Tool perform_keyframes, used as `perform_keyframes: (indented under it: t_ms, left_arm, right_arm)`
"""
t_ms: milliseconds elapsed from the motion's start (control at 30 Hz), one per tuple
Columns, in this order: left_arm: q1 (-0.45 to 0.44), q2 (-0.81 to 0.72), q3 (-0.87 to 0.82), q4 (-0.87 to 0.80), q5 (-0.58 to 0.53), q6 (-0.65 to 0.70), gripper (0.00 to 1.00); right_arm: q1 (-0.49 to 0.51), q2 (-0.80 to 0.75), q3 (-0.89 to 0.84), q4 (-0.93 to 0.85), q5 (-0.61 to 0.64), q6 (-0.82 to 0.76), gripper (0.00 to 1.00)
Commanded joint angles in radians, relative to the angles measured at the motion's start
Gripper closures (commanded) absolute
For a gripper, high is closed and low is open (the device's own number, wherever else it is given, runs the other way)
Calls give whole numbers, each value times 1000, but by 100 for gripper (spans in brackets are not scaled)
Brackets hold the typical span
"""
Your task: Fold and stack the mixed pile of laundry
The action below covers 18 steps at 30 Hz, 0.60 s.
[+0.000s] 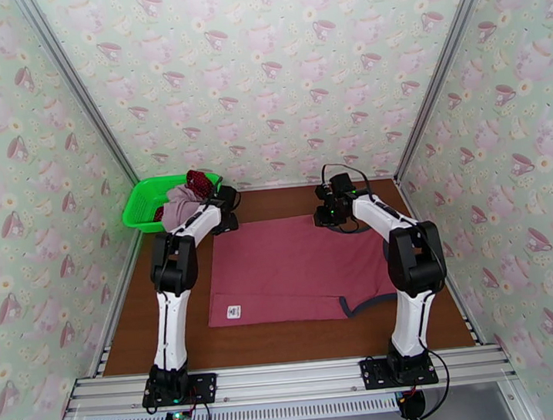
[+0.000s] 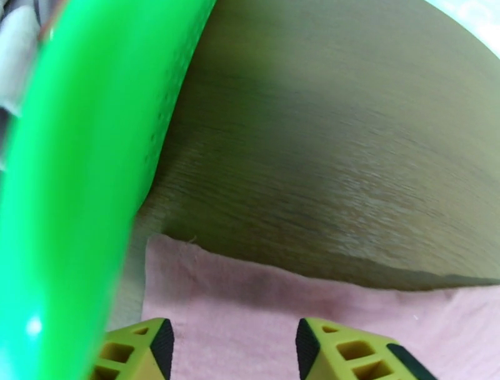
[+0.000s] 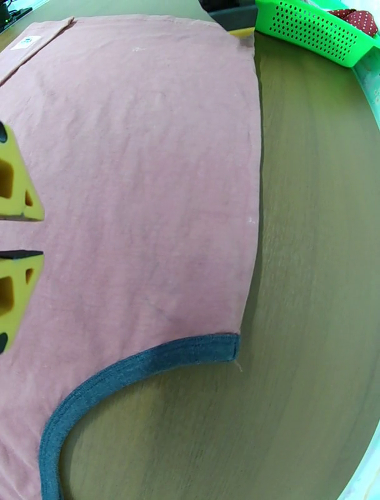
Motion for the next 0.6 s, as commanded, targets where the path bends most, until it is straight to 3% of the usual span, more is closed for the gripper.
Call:
perform_keyframes:
  t_ms: [0,433,567]
  left_arm:
    - [-1,-5,-41,69,-14,35,45]
    - [6,120,81,-53,31,132,45]
    - [6,151,91,-64,79,127,54]
  right_arm:
    - [1,-5,-23,24,-30,-13,80]
    - [-1,-32,-61,44,-28,2,81]
    - [-16,1,13,-5,4,-21,81]
